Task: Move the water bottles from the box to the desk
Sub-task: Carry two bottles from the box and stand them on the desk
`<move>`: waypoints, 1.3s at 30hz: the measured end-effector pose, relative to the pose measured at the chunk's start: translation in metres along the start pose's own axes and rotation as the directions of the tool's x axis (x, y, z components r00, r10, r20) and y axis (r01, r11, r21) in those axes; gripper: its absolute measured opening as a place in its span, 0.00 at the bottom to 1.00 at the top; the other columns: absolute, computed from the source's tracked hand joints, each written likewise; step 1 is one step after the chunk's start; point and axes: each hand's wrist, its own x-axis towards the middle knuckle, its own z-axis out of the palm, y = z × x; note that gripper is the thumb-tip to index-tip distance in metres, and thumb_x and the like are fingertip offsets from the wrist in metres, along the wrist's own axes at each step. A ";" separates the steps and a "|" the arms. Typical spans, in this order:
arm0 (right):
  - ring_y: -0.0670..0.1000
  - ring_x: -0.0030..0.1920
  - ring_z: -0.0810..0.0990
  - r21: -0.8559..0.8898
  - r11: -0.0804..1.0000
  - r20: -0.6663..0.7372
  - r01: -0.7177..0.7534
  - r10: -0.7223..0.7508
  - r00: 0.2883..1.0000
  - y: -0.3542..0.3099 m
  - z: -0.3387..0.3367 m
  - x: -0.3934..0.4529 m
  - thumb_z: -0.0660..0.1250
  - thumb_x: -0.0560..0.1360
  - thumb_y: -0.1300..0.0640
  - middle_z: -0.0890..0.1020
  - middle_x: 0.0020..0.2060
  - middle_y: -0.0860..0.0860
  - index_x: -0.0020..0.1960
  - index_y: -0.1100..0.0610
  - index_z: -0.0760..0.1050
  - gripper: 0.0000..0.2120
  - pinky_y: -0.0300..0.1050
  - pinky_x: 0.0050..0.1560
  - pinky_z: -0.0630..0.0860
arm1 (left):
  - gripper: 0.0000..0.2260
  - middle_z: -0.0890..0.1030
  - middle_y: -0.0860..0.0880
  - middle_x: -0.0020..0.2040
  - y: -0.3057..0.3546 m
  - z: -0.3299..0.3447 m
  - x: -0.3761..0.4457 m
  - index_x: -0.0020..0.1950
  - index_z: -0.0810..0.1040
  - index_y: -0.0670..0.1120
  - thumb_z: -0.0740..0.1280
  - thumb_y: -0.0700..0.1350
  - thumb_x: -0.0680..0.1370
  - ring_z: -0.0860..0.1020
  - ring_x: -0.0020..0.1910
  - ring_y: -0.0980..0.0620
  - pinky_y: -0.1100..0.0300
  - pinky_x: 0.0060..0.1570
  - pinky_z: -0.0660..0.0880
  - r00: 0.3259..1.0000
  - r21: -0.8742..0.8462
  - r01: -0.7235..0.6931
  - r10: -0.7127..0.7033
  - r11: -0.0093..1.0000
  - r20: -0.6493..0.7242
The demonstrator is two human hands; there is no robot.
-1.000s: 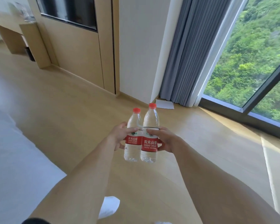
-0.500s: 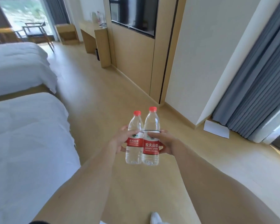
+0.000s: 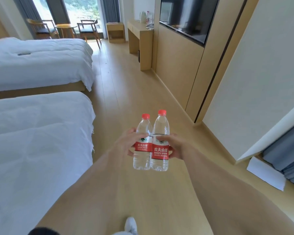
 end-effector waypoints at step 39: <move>0.57 0.54 0.83 -0.076 0.995 0.248 0.062 -0.042 0.968 -0.385 0.040 0.569 0.72 0.76 0.60 0.84 0.56 0.56 0.63 0.54 0.77 0.16 0.61 0.58 0.78 | 0.18 0.86 0.45 0.51 0.285 -0.226 0.533 0.59 0.76 0.53 0.77 0.50 0.73 0.85 0.49 0.46 0.39 0.50 0.82 0.981 -0.066 -0.024 0.011 0.998 -0.193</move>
